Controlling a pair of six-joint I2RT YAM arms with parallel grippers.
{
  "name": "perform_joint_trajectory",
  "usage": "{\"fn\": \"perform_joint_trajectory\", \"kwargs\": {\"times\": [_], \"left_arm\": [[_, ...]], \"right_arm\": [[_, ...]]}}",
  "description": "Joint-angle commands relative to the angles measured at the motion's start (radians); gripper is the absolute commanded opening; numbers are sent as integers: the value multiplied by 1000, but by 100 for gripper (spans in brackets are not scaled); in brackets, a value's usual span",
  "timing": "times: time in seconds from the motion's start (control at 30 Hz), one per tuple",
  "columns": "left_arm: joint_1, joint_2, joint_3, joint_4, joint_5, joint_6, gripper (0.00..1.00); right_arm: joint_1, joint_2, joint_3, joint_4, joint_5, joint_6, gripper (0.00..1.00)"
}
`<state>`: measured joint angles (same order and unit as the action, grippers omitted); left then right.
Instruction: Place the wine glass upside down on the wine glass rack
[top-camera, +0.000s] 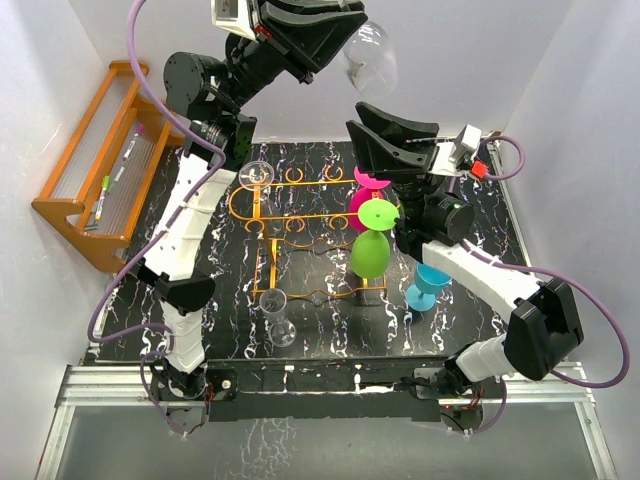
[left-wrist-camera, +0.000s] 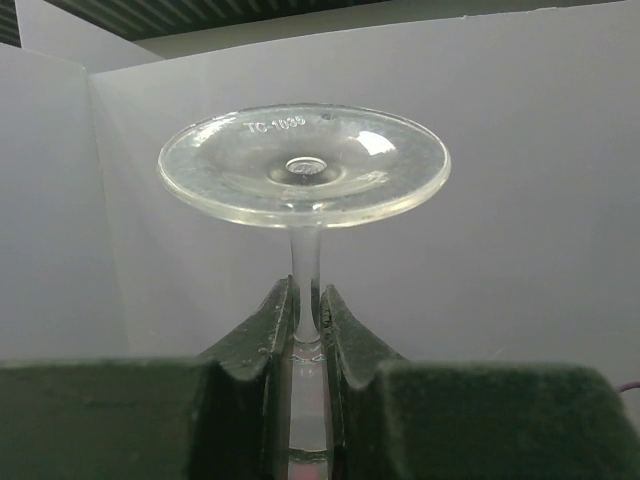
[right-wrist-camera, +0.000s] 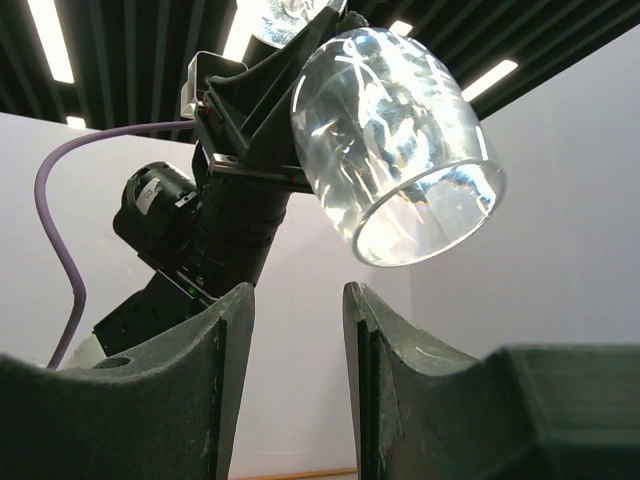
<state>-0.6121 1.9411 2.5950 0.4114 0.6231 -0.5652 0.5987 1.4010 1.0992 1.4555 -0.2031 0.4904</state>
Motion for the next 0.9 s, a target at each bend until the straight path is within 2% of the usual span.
{"fn": "perform_joint_trajectory", "kwargs": {"times": [0.0,0.17,0.33,0.5,0.57,0.67,0.87], "left_arm": [[-4,-48,57,33,-60,82,0],[-2,-96,106,-197,-55,318,0],[-2,-204,42,-408,-81,540,0],[-2,-341,-38,-624,-96,689,0],[-1,-429,-101,-718,-84,727,0],[0,-556,-275,-800,-42,765,0],[-1,-782,-590,-927,60,690,0]], "right_arm": [[8,-47,-4,288,-51,-21,44],[9,-98,-62,238,-27,-60,46],[7,-165,-105,159,-27,-106,48],[6,-243,-128,3,-20,-163,47],[7,-281,-135,-83,-2,-192,47],[7,-339,-156,-200,59,-216,49],[6,-437,-196,-369,85,-261,50]]}}
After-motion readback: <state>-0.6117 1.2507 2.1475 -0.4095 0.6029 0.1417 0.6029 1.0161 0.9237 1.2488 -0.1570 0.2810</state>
